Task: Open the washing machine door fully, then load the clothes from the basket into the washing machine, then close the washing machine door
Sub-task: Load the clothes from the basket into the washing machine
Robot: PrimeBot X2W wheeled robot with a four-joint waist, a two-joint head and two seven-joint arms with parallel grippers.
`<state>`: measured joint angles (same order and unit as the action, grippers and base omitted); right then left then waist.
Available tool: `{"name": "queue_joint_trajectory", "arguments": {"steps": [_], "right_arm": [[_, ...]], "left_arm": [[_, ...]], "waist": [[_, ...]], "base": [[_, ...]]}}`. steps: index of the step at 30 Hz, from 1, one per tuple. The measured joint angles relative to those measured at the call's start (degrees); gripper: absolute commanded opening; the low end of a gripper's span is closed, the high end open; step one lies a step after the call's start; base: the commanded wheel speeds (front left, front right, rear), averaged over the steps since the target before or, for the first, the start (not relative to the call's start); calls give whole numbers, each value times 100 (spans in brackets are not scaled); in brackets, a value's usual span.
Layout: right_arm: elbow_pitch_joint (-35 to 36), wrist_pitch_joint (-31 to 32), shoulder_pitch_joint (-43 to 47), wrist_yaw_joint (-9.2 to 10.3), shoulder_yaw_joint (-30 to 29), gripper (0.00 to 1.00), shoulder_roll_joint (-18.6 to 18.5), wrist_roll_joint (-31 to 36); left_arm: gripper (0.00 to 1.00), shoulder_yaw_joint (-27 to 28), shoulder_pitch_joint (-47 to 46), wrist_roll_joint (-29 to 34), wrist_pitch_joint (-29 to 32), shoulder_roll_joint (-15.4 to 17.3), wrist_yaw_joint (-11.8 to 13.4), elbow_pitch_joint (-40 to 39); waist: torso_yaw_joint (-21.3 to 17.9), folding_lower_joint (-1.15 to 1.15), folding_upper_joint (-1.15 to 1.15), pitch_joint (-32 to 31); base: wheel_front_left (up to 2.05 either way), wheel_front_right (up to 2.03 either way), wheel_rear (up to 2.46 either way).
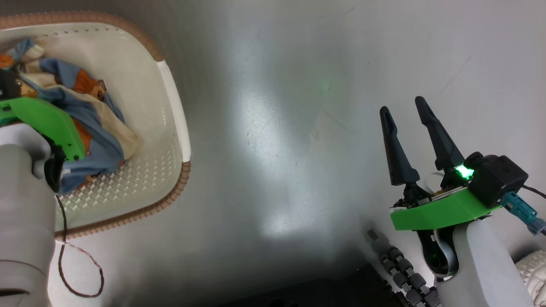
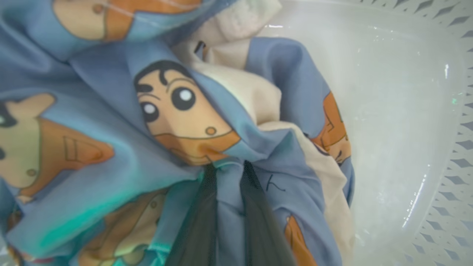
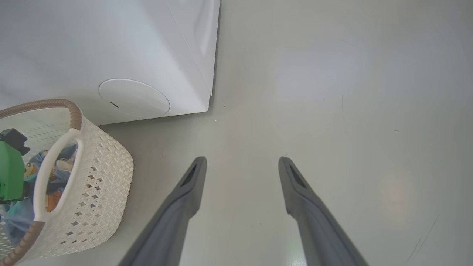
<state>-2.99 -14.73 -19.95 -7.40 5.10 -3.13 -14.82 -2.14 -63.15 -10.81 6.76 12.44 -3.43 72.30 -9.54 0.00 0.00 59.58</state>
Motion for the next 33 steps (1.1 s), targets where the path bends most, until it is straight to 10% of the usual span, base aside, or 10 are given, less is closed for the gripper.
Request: {"name": "queue_joint_trajectory", "arguments": {"steps": [20,33], "right_arm": [[-101,0,-140,0,-68,100,0,-42],[-332,0,-81,0,-56,100,-65,-22]], "left_arm": [[0,-112,636,-310,-1922,-287,-290,-99],[0,8,1839,-549,-2106,-501,-339,-1307]], "waist": [[70,0,0,-864],[284,0,0,-1866]], "base": [[0,0,0],[0,0,0]]}}
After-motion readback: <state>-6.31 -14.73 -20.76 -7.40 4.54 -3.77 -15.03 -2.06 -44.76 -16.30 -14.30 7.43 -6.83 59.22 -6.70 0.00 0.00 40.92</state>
